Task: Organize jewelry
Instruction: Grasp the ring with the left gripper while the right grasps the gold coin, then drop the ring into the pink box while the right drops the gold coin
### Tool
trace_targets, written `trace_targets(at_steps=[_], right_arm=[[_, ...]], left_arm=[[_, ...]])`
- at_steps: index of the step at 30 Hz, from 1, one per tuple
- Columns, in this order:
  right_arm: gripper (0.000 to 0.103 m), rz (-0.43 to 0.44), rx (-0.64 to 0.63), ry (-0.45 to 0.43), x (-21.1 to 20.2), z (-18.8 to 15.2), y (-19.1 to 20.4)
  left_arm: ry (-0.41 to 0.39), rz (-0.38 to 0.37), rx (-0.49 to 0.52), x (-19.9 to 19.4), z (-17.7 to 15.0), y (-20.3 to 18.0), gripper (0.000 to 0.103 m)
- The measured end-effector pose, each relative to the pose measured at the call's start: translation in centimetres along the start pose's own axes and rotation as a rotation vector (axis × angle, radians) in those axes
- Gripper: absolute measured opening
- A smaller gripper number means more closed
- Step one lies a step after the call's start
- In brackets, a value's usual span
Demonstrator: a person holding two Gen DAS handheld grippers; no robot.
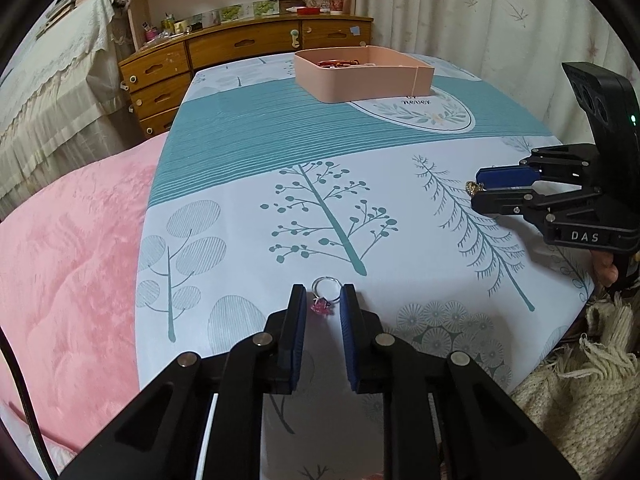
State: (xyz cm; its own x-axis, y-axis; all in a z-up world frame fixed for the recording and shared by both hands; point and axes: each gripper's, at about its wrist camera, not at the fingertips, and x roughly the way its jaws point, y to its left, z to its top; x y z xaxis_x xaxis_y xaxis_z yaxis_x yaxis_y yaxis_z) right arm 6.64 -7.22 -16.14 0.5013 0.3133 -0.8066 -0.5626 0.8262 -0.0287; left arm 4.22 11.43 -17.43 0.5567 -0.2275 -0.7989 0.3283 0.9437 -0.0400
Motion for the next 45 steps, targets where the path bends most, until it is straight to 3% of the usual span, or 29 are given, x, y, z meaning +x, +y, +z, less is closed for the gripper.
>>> trace_targets(at_steps=[6,14,21,27,36,40,45], right_arm=[[0.018,0.024,0.023,-0.007,-0.3,-0.1,-0.4],[0.018,0.058,0.070,-0.079,-2.3,0.2,-1.3],[0.018,0.084,0.107,-0.140,-4.7,1.3,-2.3],[0.018,0.088,0.162,-0.204,-8.3,5.0,-5.0],[0.019,0.058,0.288,-0.314,-14.0,15.3,-12.4],[0.019,0.075,0.358,-0.289,-12.1,18.5,-15.7],[0.019,0.106,0.444,-0.139,-4.8,19.3,-18.8]], left_arm=[[0.000,0.002,-0.020,-0.1,0.0,0.0,0.009],[0.009,-0.002,-0.072,0.0,0.3,0.2,0.008],[-0.044,-0.034,-0.087,-1.4,2.5,-0.3,0.008],[-0.146,-0.035,-0.049,-4.0,8.2,-1.5,0.008],[-0.242,-0.032,-0.038,-6.1,21.9,-2.8,0.008],[-0.241,-0.053,-0.034,-4.5,26.4,-3.3,0.008],[-0.161,-0.049,-0.039,1.3,29.4,-4.1,0.008]])
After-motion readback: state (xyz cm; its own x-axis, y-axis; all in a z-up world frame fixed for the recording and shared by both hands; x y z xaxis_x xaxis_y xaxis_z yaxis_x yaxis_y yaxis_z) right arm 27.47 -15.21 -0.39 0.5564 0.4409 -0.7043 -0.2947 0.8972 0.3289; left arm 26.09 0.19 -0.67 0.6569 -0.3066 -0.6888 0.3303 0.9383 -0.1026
